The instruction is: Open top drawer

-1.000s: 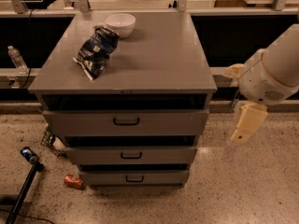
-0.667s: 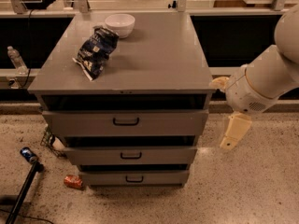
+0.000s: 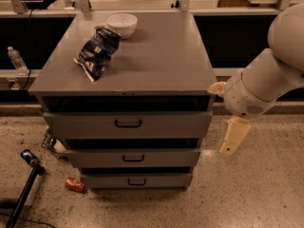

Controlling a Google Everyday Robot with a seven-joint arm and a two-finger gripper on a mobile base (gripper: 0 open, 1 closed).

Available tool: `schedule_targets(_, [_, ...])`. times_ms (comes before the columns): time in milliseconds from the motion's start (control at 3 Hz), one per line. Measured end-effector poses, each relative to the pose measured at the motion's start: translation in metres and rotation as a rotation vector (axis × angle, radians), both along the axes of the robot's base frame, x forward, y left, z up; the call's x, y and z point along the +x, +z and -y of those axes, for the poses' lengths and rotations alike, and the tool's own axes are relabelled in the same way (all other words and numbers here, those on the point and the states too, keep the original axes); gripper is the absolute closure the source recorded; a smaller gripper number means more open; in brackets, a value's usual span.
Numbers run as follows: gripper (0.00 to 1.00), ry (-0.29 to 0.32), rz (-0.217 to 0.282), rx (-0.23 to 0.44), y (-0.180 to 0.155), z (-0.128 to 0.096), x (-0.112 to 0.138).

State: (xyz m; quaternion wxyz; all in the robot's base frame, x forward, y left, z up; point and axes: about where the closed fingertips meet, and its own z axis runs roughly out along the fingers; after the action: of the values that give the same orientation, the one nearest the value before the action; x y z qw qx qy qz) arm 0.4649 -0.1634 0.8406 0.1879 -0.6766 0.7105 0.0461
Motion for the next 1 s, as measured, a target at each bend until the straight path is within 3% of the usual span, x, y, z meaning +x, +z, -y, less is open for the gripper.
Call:
schedule_targets(667, [0.00,0.034,-0.053,0.009,-0.050,-0.024,-0.003])
schedule_targets(1000, [0.00,0.071,-0.035,0.041,-0.083,-0.042,-0.001])
